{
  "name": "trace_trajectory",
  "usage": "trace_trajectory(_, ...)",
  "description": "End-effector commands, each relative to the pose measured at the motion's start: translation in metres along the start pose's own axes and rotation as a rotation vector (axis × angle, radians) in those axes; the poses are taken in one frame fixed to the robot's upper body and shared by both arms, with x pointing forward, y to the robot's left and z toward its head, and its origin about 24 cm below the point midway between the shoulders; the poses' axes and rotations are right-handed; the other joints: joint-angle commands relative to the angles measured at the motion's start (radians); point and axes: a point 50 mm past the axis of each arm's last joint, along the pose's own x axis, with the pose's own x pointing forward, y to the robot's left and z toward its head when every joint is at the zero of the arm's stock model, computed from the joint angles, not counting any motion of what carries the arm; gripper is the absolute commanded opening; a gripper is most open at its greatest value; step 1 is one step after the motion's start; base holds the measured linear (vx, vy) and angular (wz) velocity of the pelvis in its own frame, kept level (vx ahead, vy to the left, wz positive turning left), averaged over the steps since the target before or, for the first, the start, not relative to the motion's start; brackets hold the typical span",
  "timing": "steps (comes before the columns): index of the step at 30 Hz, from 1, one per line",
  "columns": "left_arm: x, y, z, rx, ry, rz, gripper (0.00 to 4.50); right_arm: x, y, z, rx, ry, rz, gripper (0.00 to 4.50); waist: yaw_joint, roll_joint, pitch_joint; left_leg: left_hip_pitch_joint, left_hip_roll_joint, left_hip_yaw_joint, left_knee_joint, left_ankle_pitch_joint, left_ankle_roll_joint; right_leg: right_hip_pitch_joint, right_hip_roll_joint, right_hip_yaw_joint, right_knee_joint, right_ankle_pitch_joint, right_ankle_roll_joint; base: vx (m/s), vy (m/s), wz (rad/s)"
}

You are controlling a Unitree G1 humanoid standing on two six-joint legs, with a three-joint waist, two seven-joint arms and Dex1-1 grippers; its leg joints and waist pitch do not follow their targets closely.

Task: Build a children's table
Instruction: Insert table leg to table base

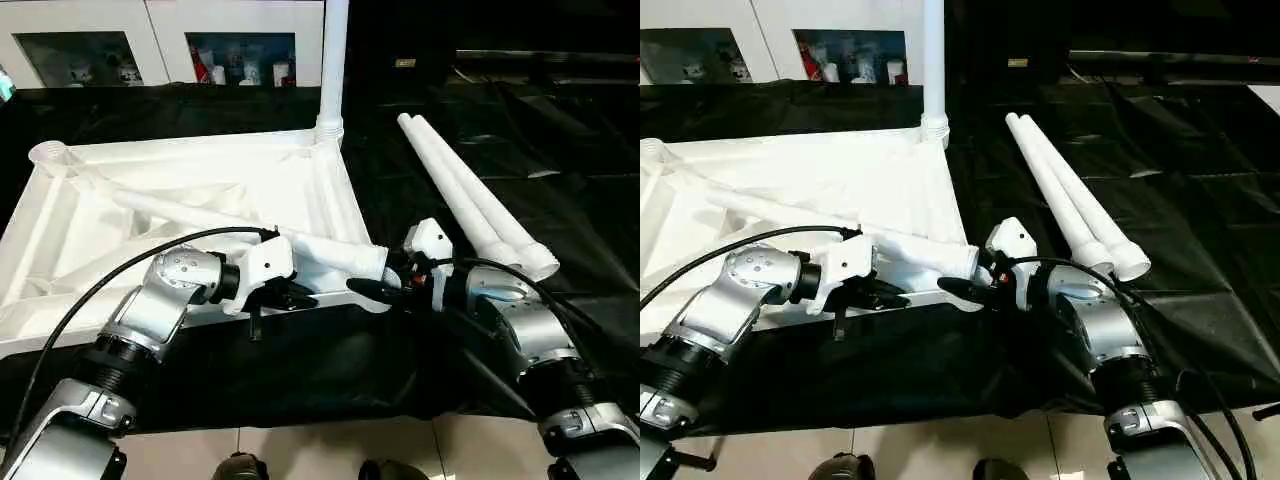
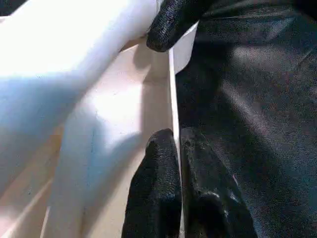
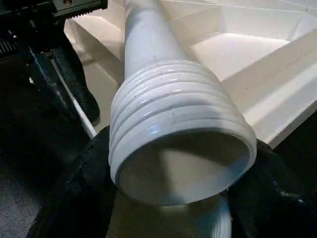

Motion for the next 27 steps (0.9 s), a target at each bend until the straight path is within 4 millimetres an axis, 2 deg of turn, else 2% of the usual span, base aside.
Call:
trace_trajectory(1, -0.004, 0.003, 0.010, 0.034, -0.076, 0.053, 0.00, -0.005, -0.001, 0.005, -0.009, -0.032, -0.006, 2.77, -0.004, -0.006, -0.073, 0.012, 0.022, 0.003, -0.064, -0.115, 0.069, 0.056, -0.067, 0.043, -0.058, -0.034, -0.266, 0.000, 0.000, 0.00)
trace_trajectory(4, -0.007, 0.003, 0.014, -0.013, -0.114, 0.057, 0.00, -0.006, -0.002, 0.006, -0.001, -0.047, -0.011, 2.76, -0.006, -0.008, -0.073, 0.011, 0.021, 0.003, -0.064, -0.112, 0.071, 0.055, -0.066, 0.043, -0.059, -0.043, -0.261, 0.000, 0.000, 0.00)
trace_trajectory(5, -0.013, 0.004, 0.020, -0.085, -0.184, 0.068, 0.45, -0.006, -0.002, 0.008, 0.018, -0.072, -0.023, 2.75, -0.007, -0.009, -0.076, 0.013, 0.022, 0.004, -0.063, -0.110, 0.069, 0.057, -0.067, 0.044, -0.056, -0.044, -0.263, 0.000, 0.000, 0.00)
trace_trajectory(7, -0.024, 0.007, 0.029, -0.177, -0.287, 0.095, 0.57, -0.006, -0.002, 0.009, 0.035, -0.102, -0.039, 2.75, -0.007, -0.007, -0.079, 0.009, 0.020, 0.006, -0.059, -0.073, 0.075, 0.057, -0.065, 0.044, -0.048, 0.017, -0.286, 0.000, 0.000, 0.00)
trace_trajectory(8, -0.031, 0.010, 0.032, -0.232, -0.332, 0.114, 0.60, -0.006, -0.002, 0.010, 0.044, -0.114, -0.045, 2.75, -0.004, -0.006, -0.087, 0.009, 0.020, 0.007, -0.054, -0.040, 0.082, 0.059, -0.065, 0.044, -0.041, 0.081, -0.309, 0.000, 0.000, 0.00)
trace_trajectory(9, -0.038, 0.013, 0.033, -0.293, -0.371, 0.132, 0.60, -0.006, -0.001, 0.010, 0.051, -0.125, -0.050, 2.75, -0.006, -0.007, -0.087, 0.004, 0.017, 0.008, -0.050, -0.008, 0.100, 0.057, -0.058, 0.042, -0.035, 0.146, -0.321, 0.000, 0.000, 0.00)
trace_trajectory(10, -0.038, 0.013, 0.033, -0.295, -0.372, 0.133, 0.67, -0.006, -0.001, 0.010, 0.051, -0.125, -0.051, 2.74, -0.007, -0.009, -0.085, 0.002, 0.015, 0.007, -0.049, -0.002, 0.109, 0.057, -0.056, 0.041, -0.034, 0.158, -0.321, 0.000, 0.000, 0.00)
trace_trajectory(11, -0.044, 0.015, 0.032, -0.356, -0.411, 0.153, 0.76, -0.005, 0.000, 0.010, 0.056, -0.136, -0.055, 2.74, -0.010, -0.011, -0.083, 0.003, 0.012, 0.008, -0.049, -0.025, 0.119, 0.058, -0.057, 0.040, -0.038, 0.126, -0.313, 0.000, 0.000, 0.00)
trace_trajectory(13, -0.047, 0.016, 0.031, -0.390, -0.427, 0.171, 0.95, -0.005, 0.000, 0.010, 0.060, -0.143, -0.056, 2.74, -0.011, -0.010, -0.079, 0.004, 0.014, 0.009, -0.051, -0.045, 0.118, 0.056, -0.059, 0.040, -0.045, 0.086, -0.307, 0.000, 0.000, 0.00)
trace_trajectory(14, -0.048, 0.022, 0.026, -0.492, -0.437, 0.244, 1.02, -0.004, 0.002, 0.010, 0.064, -0.149, -0.057, 2.73, -0.011, -0.010, -0.079, 0.006, 0.015, 0.009, -0.051, -0.057, 0.112, 0.056, -0.058, 0.040, -0.047, 0.051, -0.298, 0.000, 0.000, 0.00)
trace_trajectory(15, -0.048, 0.025, 0.022, -0.574, -0.430, 0.298, 1.08, -0.004, 0.003, 0.010, 0.065, -0.149, -0.056, 2.73, -0.012, -0.001, -0.079, 0.008, 0.017, 0.008, -0.052, -0.067, 0.104, 0.054, -0.057, 0.039, -0.049, 0.042, -0.297, 0.000, 0.000, 0.00)
trace_trajectory(17, -0.046, 0.031, 0.014, -0.721, -0.405, 0.388, 1.21, -0.003, 0.003, 0.011, 0.070, -0.157, -0.062, 2.72, -0.014, -0.003, -0.080, 0.009, 0.017, 0.009, -0.050, -0.075, 0.094, 0.055, -0.056, 0.039, -0.047, 0.046, -0.302, 0.000, 0.000, 0.00)
trace_trajectory(18, -0.046, 0.031, 0.014, -0.721, -0.405, 0.388, 1.21, -0.003, 0.003, 0.011, 0.070, -0.157, -0.062, 2.72, -0.011, -0.003, -0.079, 0.009, 0.016, 0.007, -0.049, -0.080, 0.097, 0.054, -0.058, 0.039, -0.051, 0.034, -0.301, 0.000, 0.000, 0.00)
trace_trajectory(19, -0.045, 0.033, 0.010, -0.807, -0.404, 0.437, 1.37, -0.002, 0.002, 0.012, 0.071, -0.169, -0.074, 2.72, -0.009, -0.001, -0.079, 0.007, 0.015, 0.005, -0.051, -0.086, 0.094, 0.056, -0.061, 0.039, -0.054, 0.002, -0.295, 0.000, 0.000, 0.00)
trace_trajectory(21, -0.044, 0.031, 0.005, -0.846, -0.394, 0.472, 1.50, -0.002, 0.000, 0.015, 0.071, -0.184, -0.096, 2.72, -0.008, -0.005, -0.078, 0.005, 0.014, 0.004, -0.051, -0.092, 0.086, 0.056, -0.059, 0.040, -0.056, -0.010, -0.291, 0.000, 0.000, 0.00)
trace_trajectory(24, -0.041, 0.027, 0.000, -0.889, -0.372, 0.484, 1.74, -0.002, -0.005, 0.019, 0.057, -0.201, -0.142, 2.72, -0.006, -0.002, -0.081, 0.006, 0.014, 0.003, -0.050, -0.079, 0.086, 0.056, -0.058, 0.039, -0.053, 0.003, -0.285, 0.000, 0.000, 0.00)
trace_trajectory(27, -0.040, 0.025, 0.007, -0.956, -0.455, 0.463, 2.00, -0.002, -0.010, 0.023, 0.044, -0.221, -0.203, 2.72, -0.007, -0.004, -0.082, 0.004, 0.013, 0.005, -0.047, -0.058, 0.091, 0.057, -0.057, 0.039, -0.050, 0.043, -0.293, 0.000, 0.000, 0.00)
